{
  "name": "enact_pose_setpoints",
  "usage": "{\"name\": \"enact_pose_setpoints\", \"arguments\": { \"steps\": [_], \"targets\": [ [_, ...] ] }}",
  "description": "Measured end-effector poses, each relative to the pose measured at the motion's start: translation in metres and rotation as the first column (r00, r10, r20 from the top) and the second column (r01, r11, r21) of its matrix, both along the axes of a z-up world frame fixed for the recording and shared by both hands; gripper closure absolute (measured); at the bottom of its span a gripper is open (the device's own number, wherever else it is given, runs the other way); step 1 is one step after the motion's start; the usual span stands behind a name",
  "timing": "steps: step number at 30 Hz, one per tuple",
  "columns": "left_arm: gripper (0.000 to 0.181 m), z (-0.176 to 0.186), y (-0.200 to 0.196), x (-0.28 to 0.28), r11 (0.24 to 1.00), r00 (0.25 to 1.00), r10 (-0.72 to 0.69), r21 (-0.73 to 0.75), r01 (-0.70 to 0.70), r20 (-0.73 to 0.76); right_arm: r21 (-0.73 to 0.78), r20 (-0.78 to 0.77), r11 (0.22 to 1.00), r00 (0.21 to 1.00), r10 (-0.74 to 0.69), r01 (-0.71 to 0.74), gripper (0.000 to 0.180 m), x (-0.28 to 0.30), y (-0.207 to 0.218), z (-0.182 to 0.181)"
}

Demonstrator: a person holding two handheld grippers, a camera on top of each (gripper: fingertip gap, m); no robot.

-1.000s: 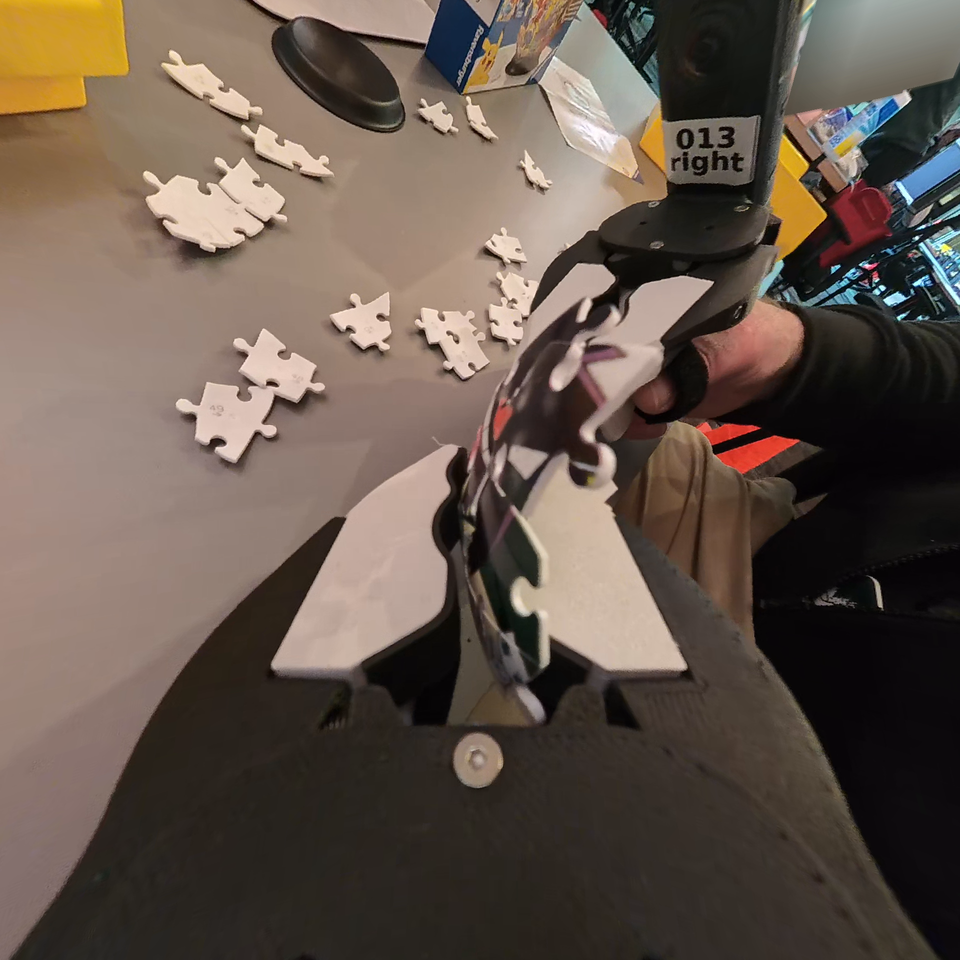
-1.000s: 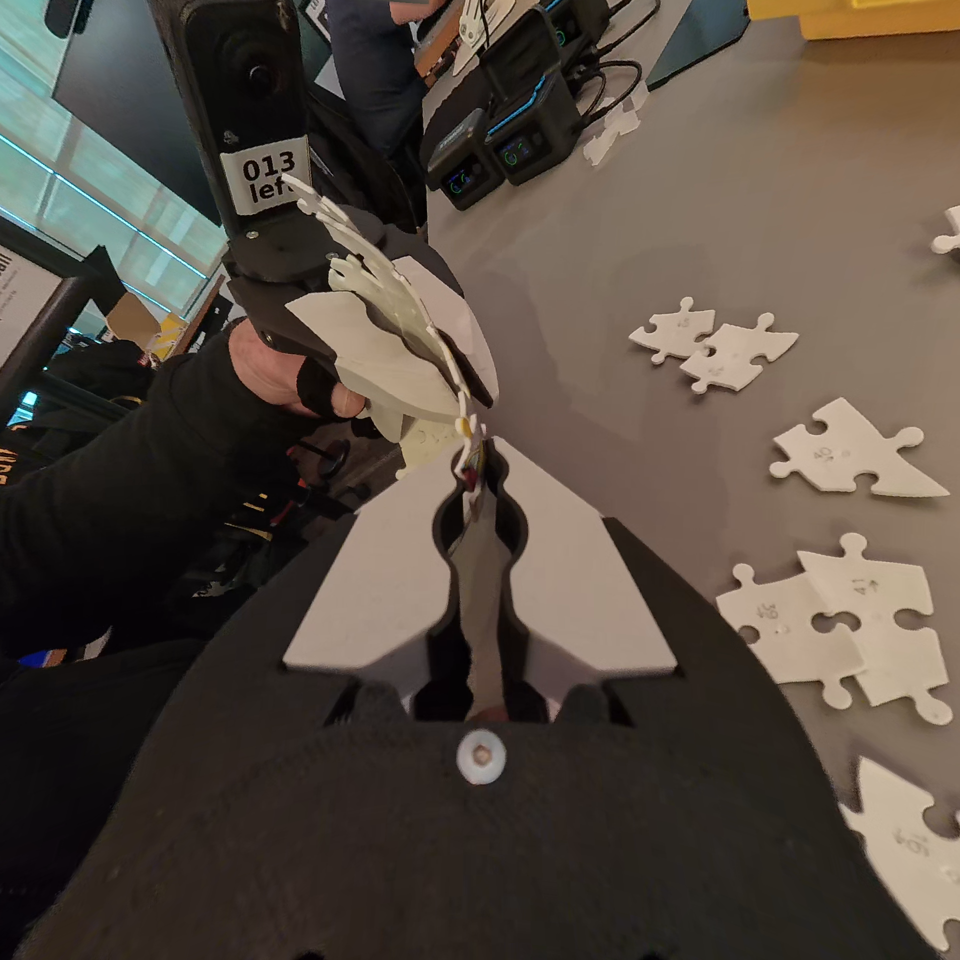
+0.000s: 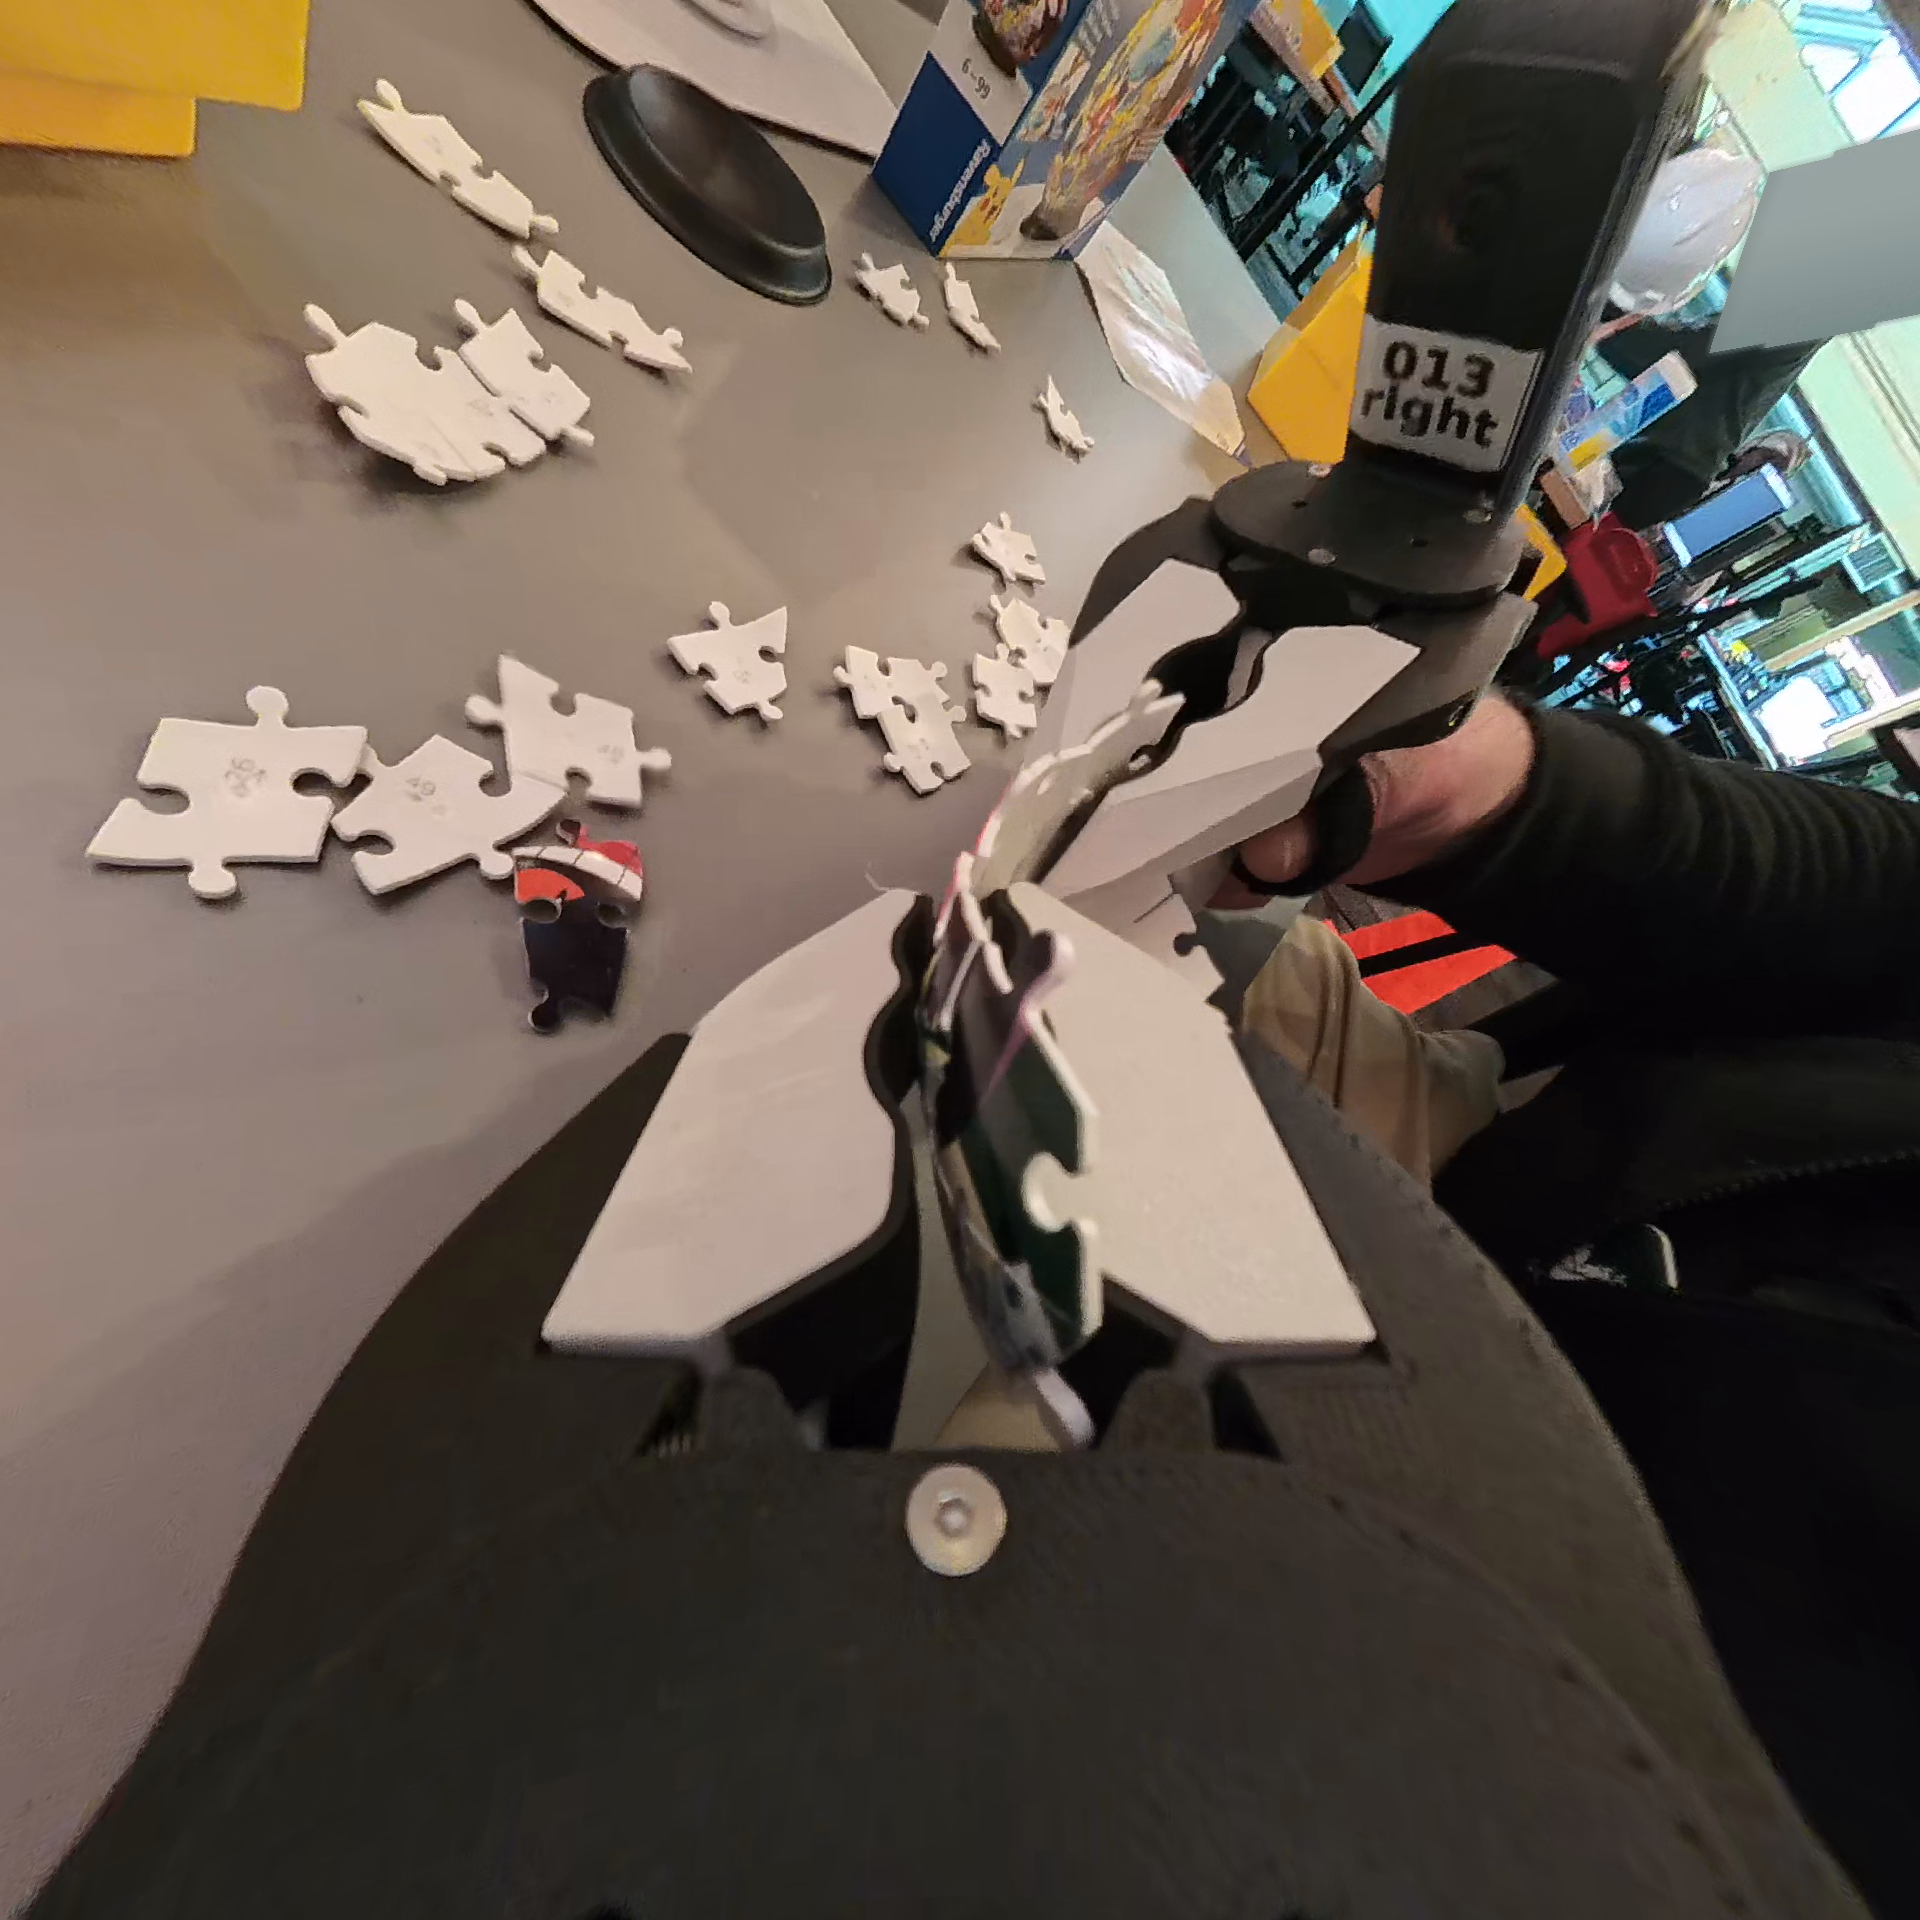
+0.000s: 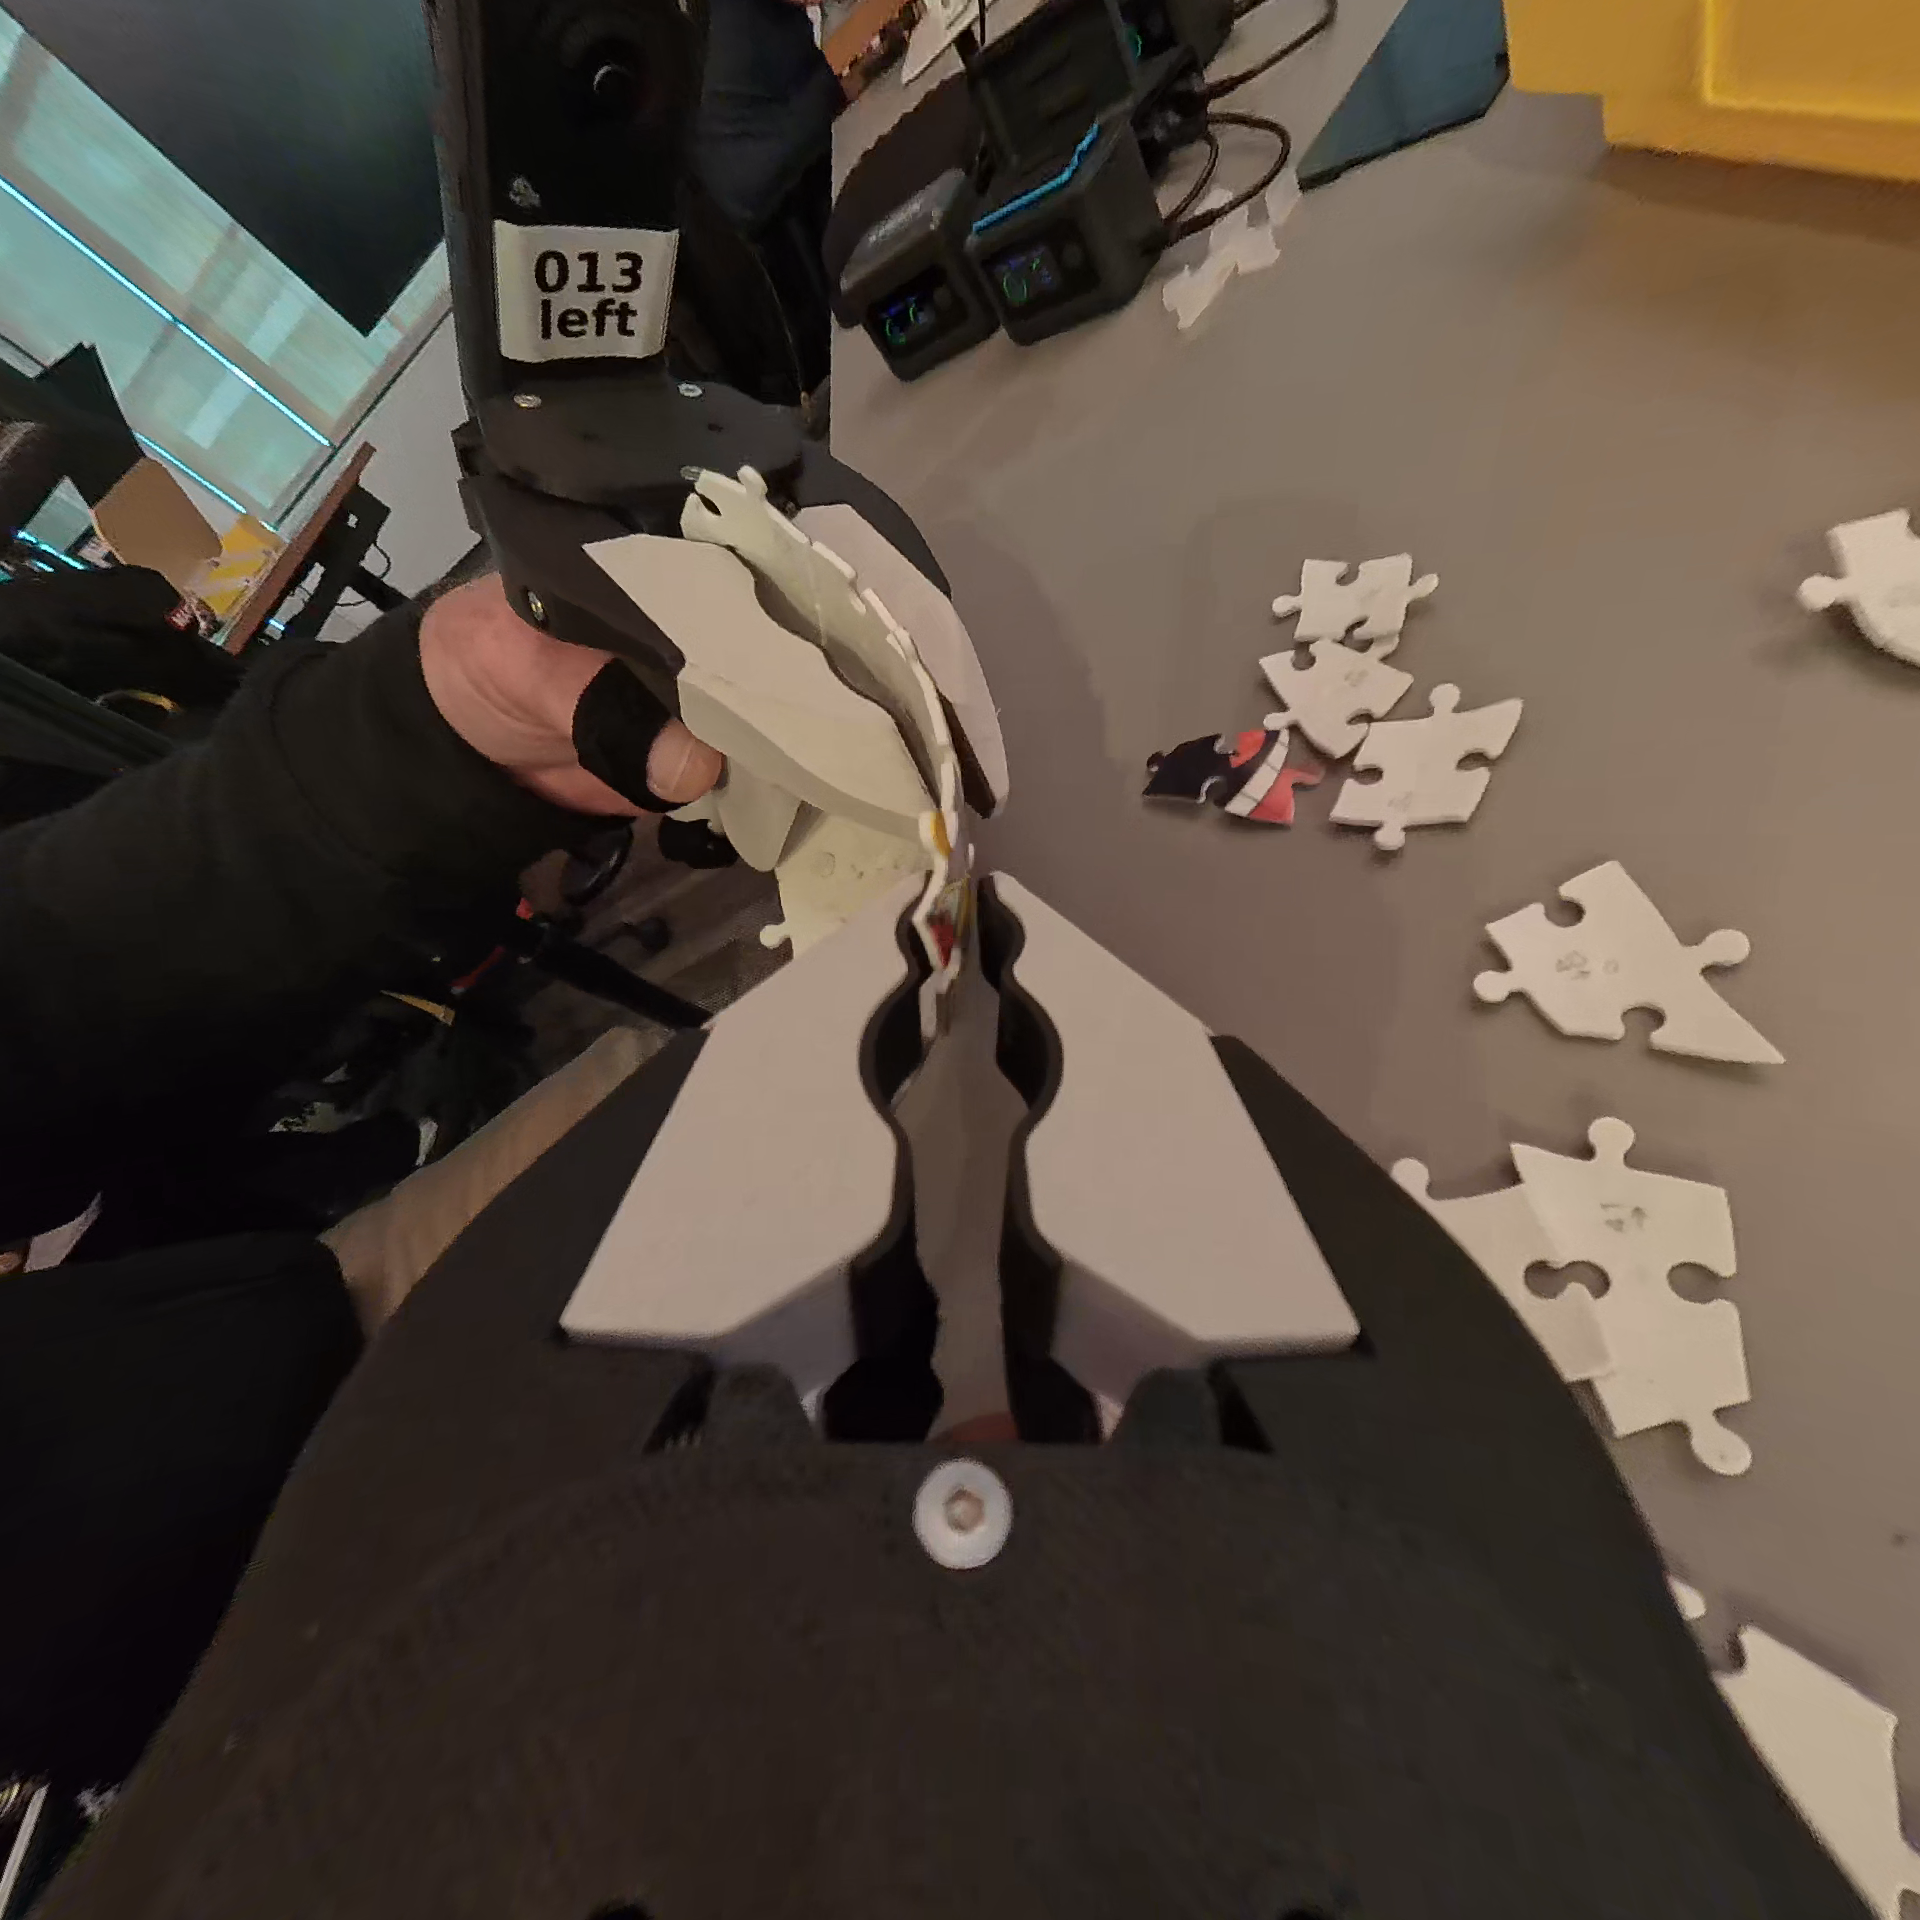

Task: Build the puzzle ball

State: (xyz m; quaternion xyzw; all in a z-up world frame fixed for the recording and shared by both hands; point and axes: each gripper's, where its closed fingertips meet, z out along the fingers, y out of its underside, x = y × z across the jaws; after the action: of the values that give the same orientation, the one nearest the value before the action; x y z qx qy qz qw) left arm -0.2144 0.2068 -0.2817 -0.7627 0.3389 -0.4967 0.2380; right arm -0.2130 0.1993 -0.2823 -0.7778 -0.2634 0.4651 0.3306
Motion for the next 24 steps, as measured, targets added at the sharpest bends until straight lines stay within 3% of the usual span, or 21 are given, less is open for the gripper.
{"name": "enact_pose_setpoints", "arguments": {
  "steps": [9, 16, 24],
  "targets": [
    [0.166, -0.019, 0.002, 0.0, 0.999, 0.994, 0.019, 0.032, -0.015, -0.111, -0.083, 0.065, 0.996, 0.998, -0.011, 0.016, 0.177, 0.011, 0.0, -0.019],
    [0.151, -0.033, 0.002, 0.001, 0.998, 0.979, 0.032, 0.067, -0.018, -0.204, -0.12, 0.137, 0.992, 0.99, -0.011, 0.028, 0.179, 0.013, -0.001, -0.037],
    [0.156, -0.038, 0.003, -0.008, 0.995, 0.967, 0.039, 0.095, -0.015, -0.252, -0.175, 0.174, 0.983, 0.984, -0.023, 0.054, 0.177, 0.02, -0.002, -0.046]
  ]
}}
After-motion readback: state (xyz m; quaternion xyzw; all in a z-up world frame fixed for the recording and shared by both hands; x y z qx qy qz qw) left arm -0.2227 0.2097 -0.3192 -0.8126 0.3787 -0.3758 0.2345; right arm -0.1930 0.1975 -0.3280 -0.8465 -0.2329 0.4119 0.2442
